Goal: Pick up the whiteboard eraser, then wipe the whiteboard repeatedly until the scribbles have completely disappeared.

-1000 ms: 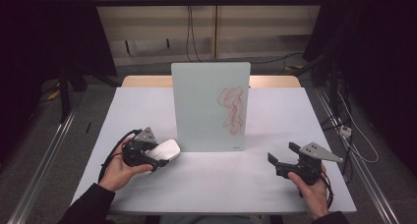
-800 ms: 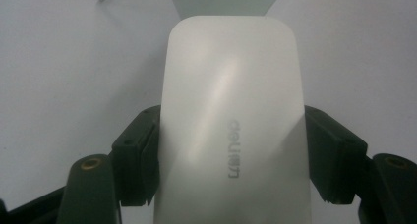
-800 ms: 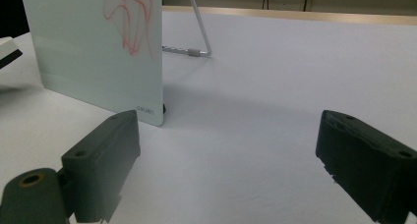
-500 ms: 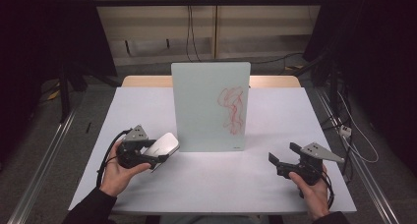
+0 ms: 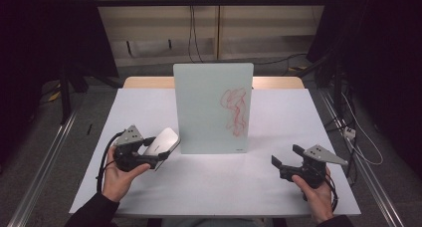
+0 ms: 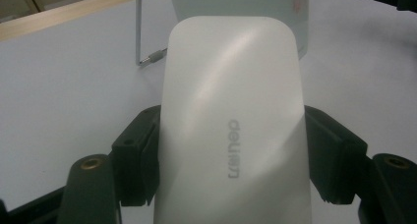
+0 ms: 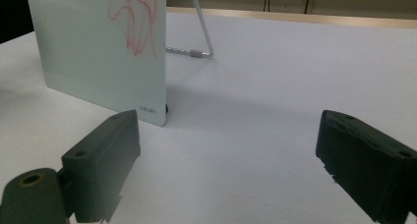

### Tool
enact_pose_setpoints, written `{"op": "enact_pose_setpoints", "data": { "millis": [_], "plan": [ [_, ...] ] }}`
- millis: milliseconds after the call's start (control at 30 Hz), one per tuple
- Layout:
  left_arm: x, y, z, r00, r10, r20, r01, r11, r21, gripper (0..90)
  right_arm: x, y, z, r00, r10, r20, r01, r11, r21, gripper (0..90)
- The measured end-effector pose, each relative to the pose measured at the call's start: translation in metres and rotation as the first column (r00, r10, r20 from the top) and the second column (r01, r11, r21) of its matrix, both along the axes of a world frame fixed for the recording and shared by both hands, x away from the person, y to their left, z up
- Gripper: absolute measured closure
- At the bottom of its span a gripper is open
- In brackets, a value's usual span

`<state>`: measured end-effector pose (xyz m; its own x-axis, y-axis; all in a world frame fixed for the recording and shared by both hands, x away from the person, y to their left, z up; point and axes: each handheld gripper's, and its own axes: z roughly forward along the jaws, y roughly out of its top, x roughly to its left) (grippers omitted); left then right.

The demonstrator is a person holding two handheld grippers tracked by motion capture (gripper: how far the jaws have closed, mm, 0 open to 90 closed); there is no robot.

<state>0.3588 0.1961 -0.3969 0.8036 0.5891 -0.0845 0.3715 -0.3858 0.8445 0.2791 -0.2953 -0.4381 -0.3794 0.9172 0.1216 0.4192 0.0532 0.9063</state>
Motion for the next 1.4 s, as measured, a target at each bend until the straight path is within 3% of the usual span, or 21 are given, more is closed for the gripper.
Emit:
{"op": "enact_pose_setpoints", "data": {
  "millis": [267, 600, 733, 1067, 1267, 1400],
  "plan": [
    [-0.006, -0.003, 0.008, 0.9983, 0.031, 0.049, -0.029, 0.9992, -0.027, 31.0, 0.000, -0.001, 0.000, 1.0000, -0.002, 0.003, 0.002, 1.000, 0.003, 9.5],
    [-0.007, -0.006, 0.008, 0.9994, -0.007, 0.033, 0.009, 0.9975, -0.070, 31.0, 0.002, -0.001, 0.000, 1.0000, -0.009, -0.004, 0.009, 1.000, 0.010, 9.5],
    [-0.009, -0.009, 0.010, 0.9979, -0.039, 0.052, 0.043, 0.9954, -0.085, 31.0, 0.001, -0.001, 0.000, 0.9999, -0.012, -0.005, 0.012, 1.000, 0.007, 9.5],
    [-0.015, -0.030, 0.024, 0.9925, -0.068, 0.101, 0.075, 0.9949, -0.067, 31.1, 0.001, 0.000, 0.000, 1.0000, 0.002, -0.002, -0.002, 1.000, 0.003, 9.6],
    [-0.017, -0.053, 0.025, 0.9819, -0.139, 0.129, 0.139, 0.9902, 0.008, 31.1, -0.001, -0.002, 0.000, 1.0000, -0.004, 0.000, 0.004, 1.000, 0.012, 9.6],
    [-0.016, -0.064, 0.030, 0.9755, -0.160, 0.151, 0.158, 0.9871, 0.030, 31.1, 0.000, 0.000, 0.000, 1.0000, 0.006, 0.000, -0.006, 1.000, 0.007, 9.6]
  ]
}}
